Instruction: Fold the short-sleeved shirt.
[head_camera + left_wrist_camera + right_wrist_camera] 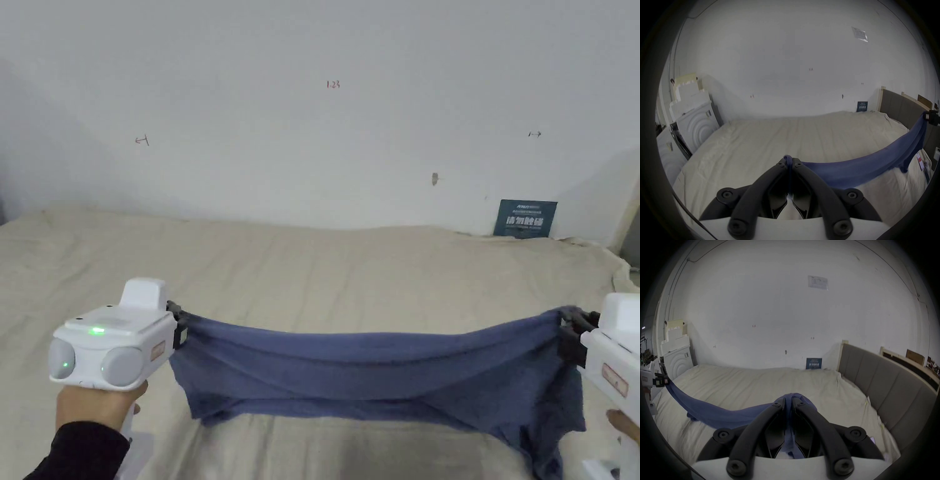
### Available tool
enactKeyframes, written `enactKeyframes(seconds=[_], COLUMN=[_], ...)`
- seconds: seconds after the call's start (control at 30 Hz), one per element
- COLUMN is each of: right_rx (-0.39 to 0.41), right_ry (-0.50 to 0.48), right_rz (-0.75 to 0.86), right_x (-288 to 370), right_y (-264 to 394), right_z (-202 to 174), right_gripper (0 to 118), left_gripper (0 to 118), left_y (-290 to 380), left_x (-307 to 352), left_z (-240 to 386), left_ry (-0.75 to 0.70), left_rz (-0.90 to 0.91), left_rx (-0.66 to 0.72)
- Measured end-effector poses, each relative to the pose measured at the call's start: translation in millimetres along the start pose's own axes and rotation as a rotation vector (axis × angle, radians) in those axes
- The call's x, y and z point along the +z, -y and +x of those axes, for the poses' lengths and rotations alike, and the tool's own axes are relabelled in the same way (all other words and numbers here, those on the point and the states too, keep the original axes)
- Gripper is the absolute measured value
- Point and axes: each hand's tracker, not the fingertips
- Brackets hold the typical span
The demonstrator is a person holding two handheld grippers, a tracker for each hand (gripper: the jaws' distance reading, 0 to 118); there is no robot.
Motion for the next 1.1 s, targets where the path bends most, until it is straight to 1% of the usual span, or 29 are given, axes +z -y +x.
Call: enactKeyframes(seconds=[0.1, 0.27, 0.4, 0.43, 0.53, 0.63, 0.67, 0.73, 0.83, 0.93, 1.03, 1.07, 1.1], right_rx=[-0.044, -0.065, -0.099, -0.107, -0.105, -0.125, -0.121, -0.104, -0.124, -0.112, -0.123, -0.124, -0.134], right_ry=[-0.023, -0.035, -0.055, -0.055, -0.059, -0.079, -0.077, -0.078, -0.079, -0.073, -0.059, -0.045, -0.033], right_rz=[-0.028, -0.079, -0.104, -0.109, -0.131, -0.15, -0.155, -0.163, -0.188, -0.217, -0.269, -0.291, -0.317], right_x=[30.8, 90.7, 140.0, 150.1, 180.4, 205.5, 212.8, 228.8, 244.0, 252.8, 250.0, 246.2, 239.6], right_y=[40.0, 93.2, 124.1, 133.5, 154.2, 174.7, 179.2, 191.4, 206.3, 223.5, 243.0, 249.6, 258.1], right_z=[-0.1, -2.8, -6.8, -2.1, -0.3, 2.2, 1.6, -0.4, 2.0, -0.2, -0.2, 0.8, 2.8], right_gripper=[6, 6, 6, 6, 6, 6, 6, 6, 6, 6, 6, 6, 6], left_gripper=[2, 2, 2, 2, 2, 2, 2, 2, 2, 2, 2, 2, 2], left_y=[42.2, 104.5, 148.4, 159.2, 186.8, 207.9, 204.5, 217.0, 245.6, 259.8, 271.0, 262.4, 265.4], left_x=[19.0, 77.5, 107.7, 118.3, 141.8, 164.5, 181.4, 195.5, 194.1, 199.0, 195.0, 206.1, 204.0], left_z=[-1.7, 3.8, -1.4, -1.3, -3.1, -4.2, 4.1, 5.1, -6.0, -9.6, -9.6, 3.4, 6.1], left_ry=[0.013, 0.013, 0.02, 0.015, 0.011, 0.01, 0.012, 0.012, 0.011, 0.01, 0.011, 0.014, 0.016], left_rz=[-0.036, -0.112, -0.176, -0.183, -0.209, -0.226, -0.229, -0.238, -0.255, -0.282, -0.307, -0.314, -0.323], left_rx=[0.021, 0.011, 0.028, 0.02, 0.002, -0.007, -0.009, -0.015, -0.026, -0.023, -0.021, -0.019, -0.022])
